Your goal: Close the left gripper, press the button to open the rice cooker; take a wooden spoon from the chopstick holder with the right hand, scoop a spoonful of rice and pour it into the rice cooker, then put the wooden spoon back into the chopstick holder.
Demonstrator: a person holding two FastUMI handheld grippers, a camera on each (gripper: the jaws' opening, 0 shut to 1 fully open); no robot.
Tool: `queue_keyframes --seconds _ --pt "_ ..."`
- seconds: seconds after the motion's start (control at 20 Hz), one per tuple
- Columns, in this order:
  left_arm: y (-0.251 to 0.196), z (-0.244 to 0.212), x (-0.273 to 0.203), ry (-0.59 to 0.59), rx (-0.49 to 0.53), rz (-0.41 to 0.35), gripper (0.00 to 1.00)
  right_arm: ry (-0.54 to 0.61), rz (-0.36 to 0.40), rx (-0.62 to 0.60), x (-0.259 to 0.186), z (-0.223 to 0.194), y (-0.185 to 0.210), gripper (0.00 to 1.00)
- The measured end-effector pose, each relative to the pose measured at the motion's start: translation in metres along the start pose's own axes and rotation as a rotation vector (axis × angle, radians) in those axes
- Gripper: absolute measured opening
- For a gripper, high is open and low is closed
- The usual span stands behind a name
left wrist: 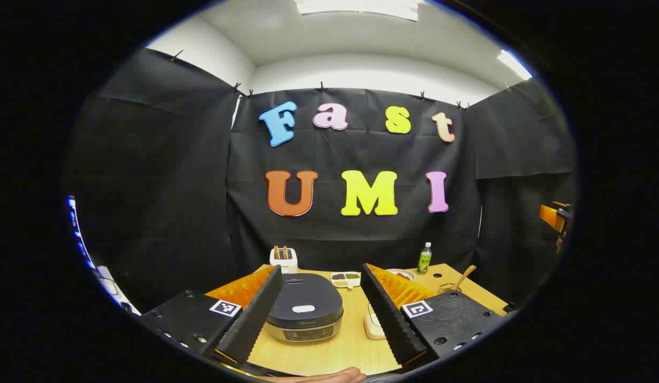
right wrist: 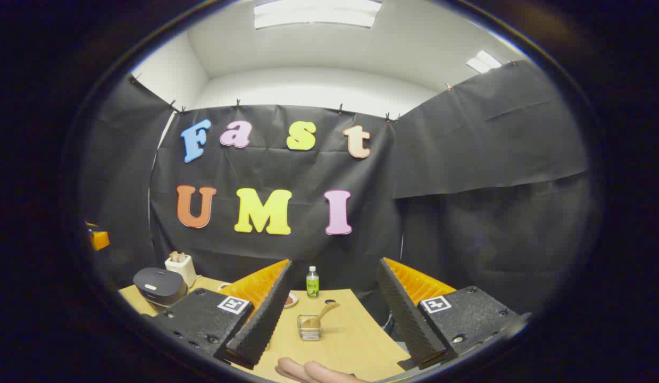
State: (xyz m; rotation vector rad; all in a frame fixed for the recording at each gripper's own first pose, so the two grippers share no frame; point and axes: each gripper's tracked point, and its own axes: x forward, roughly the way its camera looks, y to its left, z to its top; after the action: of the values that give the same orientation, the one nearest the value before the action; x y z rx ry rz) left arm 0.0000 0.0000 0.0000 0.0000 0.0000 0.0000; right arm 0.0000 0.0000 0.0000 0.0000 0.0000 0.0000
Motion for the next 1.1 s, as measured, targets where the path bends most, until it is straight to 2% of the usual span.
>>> queue_keyframes --seconds 0.05,0.4,0.85,0.9,0.95,1.1 --pt "-0.005 -0.002 0.002 0.003 0.004 -0.007 0.94 0.004 0.007 0.001 0.0 -0.002 0.001 1.0" --pt "-0.008 -0.012 0.007 0.0 0.06 0.011 0.94 0.009 0.042 0.007 -0.003 -0.006 0.012 1.0" --pt "0.007 -0.013 0.016 -0.043 0.036 0.037 0.96 0.014 0.059 0.005 0.002 -0.02 0.017 1.0" --pt "0.009 -0.016 0.02 -0.042 0.036 0.04 0.9 0.016 0.061 0.007 0.004 -0.021 0.018 1.0" --pt "0.013 -0.02 0.023 -0.032 0.036 0.043 0.95 0.015 0.061 0.008 0.006 -0.023 0.018 1.0" --pt "0.027 -0.034 0.037 -0.001 0.044 0.065 0.91 0.015 0.056 0.009 0.012 -0.029 0.017 1.0"
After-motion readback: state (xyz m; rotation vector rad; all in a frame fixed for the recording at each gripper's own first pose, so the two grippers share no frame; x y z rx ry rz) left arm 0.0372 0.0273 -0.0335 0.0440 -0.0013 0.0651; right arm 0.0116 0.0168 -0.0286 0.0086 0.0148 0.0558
